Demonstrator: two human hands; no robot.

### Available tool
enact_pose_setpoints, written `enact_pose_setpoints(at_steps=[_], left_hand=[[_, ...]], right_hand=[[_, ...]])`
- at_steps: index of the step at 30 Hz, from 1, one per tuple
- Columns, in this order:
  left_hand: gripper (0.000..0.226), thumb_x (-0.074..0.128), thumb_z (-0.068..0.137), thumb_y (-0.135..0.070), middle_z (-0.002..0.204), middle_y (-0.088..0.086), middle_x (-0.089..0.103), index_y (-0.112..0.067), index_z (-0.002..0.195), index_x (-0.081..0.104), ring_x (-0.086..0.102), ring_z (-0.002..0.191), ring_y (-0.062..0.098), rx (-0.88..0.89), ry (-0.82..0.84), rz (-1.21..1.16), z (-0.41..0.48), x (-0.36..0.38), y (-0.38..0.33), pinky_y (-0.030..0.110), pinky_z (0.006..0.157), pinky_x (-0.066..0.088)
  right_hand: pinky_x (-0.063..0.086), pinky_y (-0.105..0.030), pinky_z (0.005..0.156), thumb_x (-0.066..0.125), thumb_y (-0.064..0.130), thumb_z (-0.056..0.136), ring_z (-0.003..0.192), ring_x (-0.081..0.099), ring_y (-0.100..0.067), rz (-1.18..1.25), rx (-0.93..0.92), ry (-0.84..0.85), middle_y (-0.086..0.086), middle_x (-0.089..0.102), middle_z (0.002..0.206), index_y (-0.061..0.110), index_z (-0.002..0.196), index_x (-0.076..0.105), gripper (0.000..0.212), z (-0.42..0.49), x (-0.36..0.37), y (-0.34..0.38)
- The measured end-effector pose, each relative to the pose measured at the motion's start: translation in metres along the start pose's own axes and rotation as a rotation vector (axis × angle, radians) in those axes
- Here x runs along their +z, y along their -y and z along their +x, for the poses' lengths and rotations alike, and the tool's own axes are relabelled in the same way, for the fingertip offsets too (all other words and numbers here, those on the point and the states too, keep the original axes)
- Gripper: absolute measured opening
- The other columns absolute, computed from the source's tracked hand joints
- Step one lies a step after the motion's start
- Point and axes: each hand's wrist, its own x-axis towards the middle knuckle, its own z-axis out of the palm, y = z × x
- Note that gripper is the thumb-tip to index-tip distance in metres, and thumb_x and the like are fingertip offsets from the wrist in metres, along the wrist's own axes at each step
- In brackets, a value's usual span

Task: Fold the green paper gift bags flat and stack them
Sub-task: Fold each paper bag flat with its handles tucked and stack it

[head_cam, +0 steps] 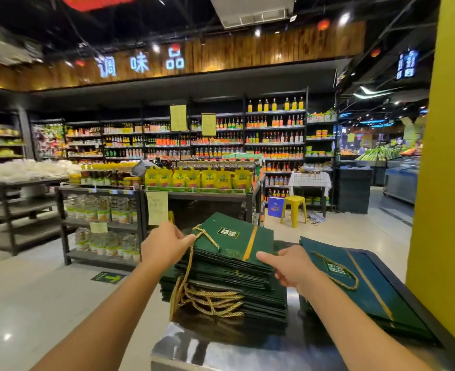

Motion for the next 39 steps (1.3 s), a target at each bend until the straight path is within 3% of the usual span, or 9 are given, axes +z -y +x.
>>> enact_pose_setpoints(at_steps=[3,5,9,15,22,27,32,36,39], left_hand=[[0.029,0.07,0.092,-0.042,0.07,-0.005,0.066,-0.015,0.089,0.077,0.064,0.071,0.017,0.018,-0.03,-0.139,-0.004,0.004,0.002,0.033,0.073,0.053],[0.023,0.073,0.092,-0.035,0.085,-0.002,0.07,-0.013,0.097,0.077,0.067,0.087,0.019,-0.011,-0.021,-0.272,-0.008,0.005,0.003,0.035,0.082,0.054],[0.014,0.075,0.091,-0.026,0.093,-0.001,0.072,-0.014,0.097,0.077,0.066,0.097,0.02,-0.111,-0.002,-0.478,-0.026,0.007,0.005,0.042,0.093,0.055],[0.008,0.072,0.093,-0.019,0.099,0.002,0.071,-0.015,0.099,0.072,0.064,0.097,0.016,-0.129,0.064,-0.738,-0.071,0.009,0.002,0.03,0.075,0.049],[0.022,0.069,0.094,-0.007,0.094,0.008,0.078,-0.014,0.114,0.061,0.076,0.089,0.022,-0.121,0.264,-1.081,-0.136,0.023,-0.013,0.029,0.067,0.057],[0.025,0.071,0.092,-0.009,0.097,0.011,0.077,-0.015,0.115,0.062,0.075,0.092,0.025,-0.055,0.368,-1.063,-0.179,0.048,-0.027,0.036,0.073,0.06],[0.022,0.072,0.091,-0.009,0.08,0.007,0.067,-0.019,0.108,0.063,0.062,0.072,0.016,0.046,0.465,-0.939,-0.206,0.08,-0.049,0.035,0.07,0.056],[0.021,0.073,0.09,-0.012,0.076,0.004,0.063,-0.017,0.107,0.06,0.059,0.063,0.011,0.138,0.527,-0.863,-0.214,0.105,-0.062,0.024,0.062,0.052],[0.021,0.075,0.089,-0.022,0.072,0.002,0.064,-0.025,0.104,0.06,0.056,0.06,0.008,0.279,0.511,-0.694,-0.213,0.121,-0.064,0.027,0.065,0.05]], right_hand=[[0.021,-0.022,0.042,0.086,0.021,0.08,0.046,0.026,-0.013,0.072,0.023,-0.013,0.001,0.024,0.057,0.006,0.069,0.049,0.042,-0.003,-0.002,-0.004],[0.022,-0.024,0.045,0.088,0.023,0.078,0.048,0.026,-0.013,0.103,0.025,-0.034,-0.002,0.024,0.062,0.006,0.087,0.057,0.037,-0.004,-0.004,-0.009],[0.032,-0.024,0.048,0.085,0.018,0.082,0.052,0.041,-0.012,0.22,0.004,-0.024,-0.007,0.052,0.072,0.003,0.098,0.067,0.028,-0.007,-0.006,-0.017],[0.057,-0.024,0.056,0.064,0.0,0.095,0.078,0.073,-0.021,0.576,-0.032,0.014,-0.015,0.076,0.102,-0.001,0.113,0.066,0.018,-0.042,-0.013,-0.021],[0.059,-0.026,0.058,0.064,0.003,0.094,0.084,0.075,-0.017,0.627,-0.058,-0.078,-0.011,0.077,0.105,0.005,0.119,0.064,0.025,-0.111,-0.046,-0.061],[0.055,-0.022,0.048,0.066,0.004,0.092,0.074,0.072,-0.014,0.588,-0.034,-0.22,-0.012,0.077,0.101,0.003,0.115,0.067,0.023,-0.159,-0.078,-0.098],[0.057,-0.022,0.051,0.067,0.006,0.092,0.08,0.074,-0.017,0.56,-0.017,-0.4,-0.009,0.077,0.104,0.007,0.118,0.065,0.026,-0.19,-0.112,-0.128],[0.058,-0.021,0.054,0.068,0.009,0.093,0.087,0.072,-0.019,0.482,0.008,-0.535,-0.007,0.075,0.108,0.011,0.127,0.059,0.035,-0.199,-0.13,-0.141],[0.056,-0.023,0.056,0.067,0.017,0.096,0.06,0.061,-0.014,0.277,0.035,-0.585,-0.003,0.072,0.105,0.012,0.133,0.056,0.039,-0.2,-0.137,-0.147]])
